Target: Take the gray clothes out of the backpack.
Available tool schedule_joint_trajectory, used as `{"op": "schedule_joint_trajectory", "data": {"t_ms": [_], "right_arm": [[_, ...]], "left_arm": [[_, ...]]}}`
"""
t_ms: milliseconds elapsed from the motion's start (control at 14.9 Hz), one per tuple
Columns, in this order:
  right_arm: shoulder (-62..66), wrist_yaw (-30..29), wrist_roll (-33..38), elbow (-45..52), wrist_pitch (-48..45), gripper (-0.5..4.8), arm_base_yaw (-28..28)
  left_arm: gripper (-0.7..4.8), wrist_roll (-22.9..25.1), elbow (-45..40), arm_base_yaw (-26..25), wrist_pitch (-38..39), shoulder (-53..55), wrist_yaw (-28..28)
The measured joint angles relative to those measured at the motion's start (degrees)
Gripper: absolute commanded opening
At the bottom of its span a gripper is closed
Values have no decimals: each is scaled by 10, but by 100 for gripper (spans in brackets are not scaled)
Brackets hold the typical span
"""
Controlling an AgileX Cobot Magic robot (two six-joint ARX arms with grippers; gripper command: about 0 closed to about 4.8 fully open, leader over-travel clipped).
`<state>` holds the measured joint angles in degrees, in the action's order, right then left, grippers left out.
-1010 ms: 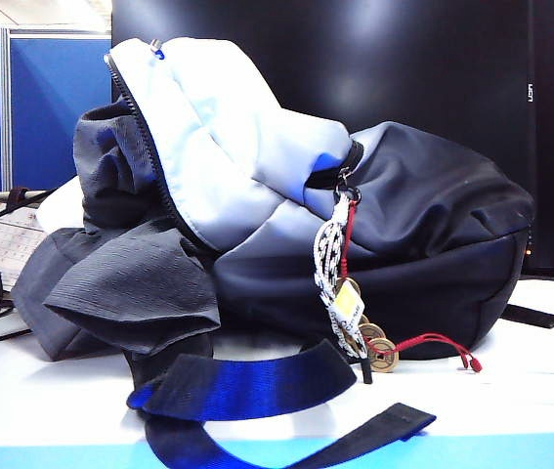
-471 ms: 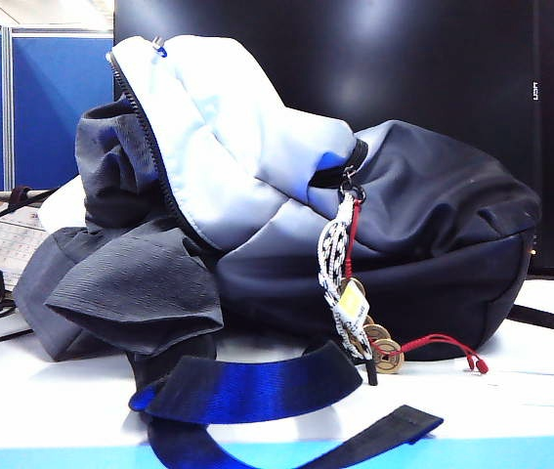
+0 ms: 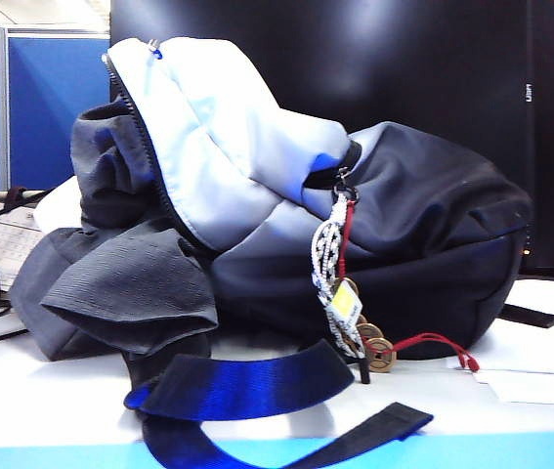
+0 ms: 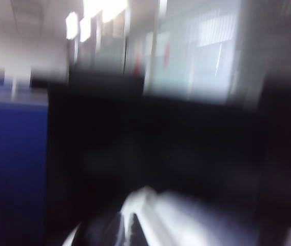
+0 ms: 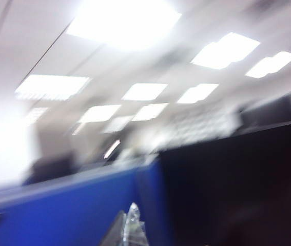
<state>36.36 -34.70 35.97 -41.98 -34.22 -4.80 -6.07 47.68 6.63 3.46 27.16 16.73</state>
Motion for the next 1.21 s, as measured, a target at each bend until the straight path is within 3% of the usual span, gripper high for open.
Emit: {"op": "schedule_joint_trajectory", "data": {"t_ms": [67,135,269,337,404,471,673,808,875,942,1010,1077,1212], "right_arm": [[87,-69,0,-61,7,-1,-40],[138,-97,0,-103,6,-1,-78],[266,-114,-19,-189,37,0,-179],[327,-113,-61,-227,78,45,-219],[378,-91,-104,-250,133,265,-256],[421,-31,-150,-271,176,397,-290],[487,169,-239,-273,199,397,-334],[529,229,-251,-273,184,400,-334],[554,232,-253,-273,165,397,-335],[567,232,-253,-273,151,333,-335],[578,240,-253,-273,143,149,-336],[589,252,-253,-273,139,4,-337],[599,257,-253,-273,139,-5,-337]], "left_arm": [[25,39,35,0,38,59,2],[25,54,49,0,47,97,2],[25,68,52,0,87,167,2],[25,69,51,0,112,209,0],[25,69,50,0,138,237,0],[25,70,50,0,157,257,-1],[25,75,50,-1,163,292,-2],[25,76,50,0,160,292,-2],[25,76,50,0,159,292,-2],[25,76,50,0,158,292,-2],[25,76,50,0,158,292,-2],[25,76,50,0,158,292,-2],[25,76,50,0,156,292,-2]]}}
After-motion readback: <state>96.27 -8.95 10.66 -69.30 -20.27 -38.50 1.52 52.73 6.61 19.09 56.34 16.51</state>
